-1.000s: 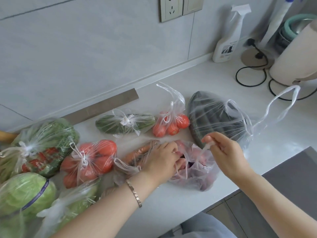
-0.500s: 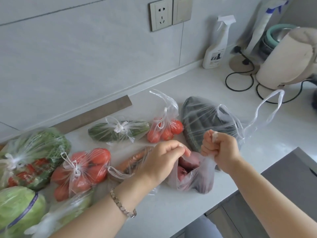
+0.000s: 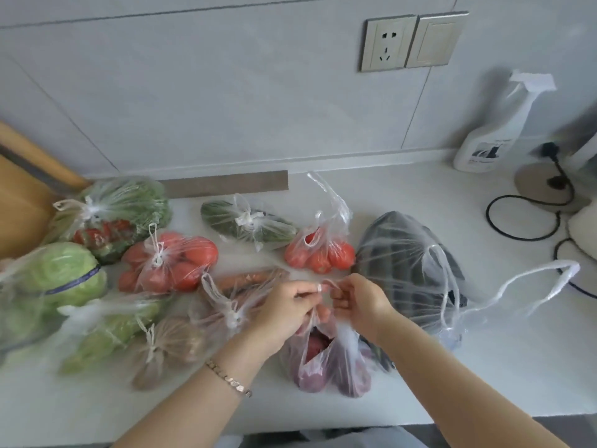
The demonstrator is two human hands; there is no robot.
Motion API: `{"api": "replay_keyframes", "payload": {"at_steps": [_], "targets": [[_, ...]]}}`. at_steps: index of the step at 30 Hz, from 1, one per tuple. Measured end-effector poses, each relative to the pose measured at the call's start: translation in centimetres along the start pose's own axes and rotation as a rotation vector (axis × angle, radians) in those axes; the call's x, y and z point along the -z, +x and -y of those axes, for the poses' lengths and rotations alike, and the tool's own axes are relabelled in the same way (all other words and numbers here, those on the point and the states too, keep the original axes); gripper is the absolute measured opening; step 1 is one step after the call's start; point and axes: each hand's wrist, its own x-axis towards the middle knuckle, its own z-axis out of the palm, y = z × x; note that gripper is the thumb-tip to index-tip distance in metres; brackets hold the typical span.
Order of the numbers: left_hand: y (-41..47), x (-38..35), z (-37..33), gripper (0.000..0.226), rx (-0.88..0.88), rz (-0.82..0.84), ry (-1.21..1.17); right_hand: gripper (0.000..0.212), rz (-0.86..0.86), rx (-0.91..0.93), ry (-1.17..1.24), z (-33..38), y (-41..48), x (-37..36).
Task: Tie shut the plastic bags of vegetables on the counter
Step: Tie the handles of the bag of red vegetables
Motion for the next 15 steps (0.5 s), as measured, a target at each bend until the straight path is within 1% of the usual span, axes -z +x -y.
{"api": "replay_keyframes", "payload": {"at_steps": [1,2,4,5,7,9,11,13,15], "targets": [[-0.3,-0.3,0.3,0.017,0.032,-0.033,-0.047,0.045,0.031,0.013,-0.022,-0.6,-0.2,0.1],[-0.5,-0.6,0.6,0.016,0.066,-0.057,-0.101,0.043,0.080,0.036,-0.051,-1.1,-0.5,0.2],[-0.9,-0.8,0.8,0.012,0.136,-0.089,-0.236,0.029,0.168,0.096,-0.121,-1.9,-1.1,0.7],[-0.9,-0.8,0.9,0.011,0.169,-0.099,-0.298,0.026,0.182,0.116,-0.147,-2.2,-1.3,1.0],[-0.9,-0.8,1.1,0.023,0.220,-0.091,-0.377,0.024,0.180,0.146,-0.160,-2.5,-1.7,1.4],[-0.7,-0.8,1.3,0.032,0.250,-0.058,-0.397,0.020,0.186,0.153,-0.154,-2.5,-2.3,1.2],[-0.7,-0.7,1.4,0.024,0.251,-0.026,-0.380,0.022,0.176,0.131,-0.154,-2.6,-2.7,0.9],[-0.6,-0.8,1.3,0.015,0.211,-0.010,-0.331,0.022,0.158,0.125,-0.147,-2.6,-2.8,0.7],[-0.7,-0.7,1.3,0.009,0.162,-0.013,-0.278,0.019,0.125,0.164,-0.222,-2.6,-3.1,0.7]]}}
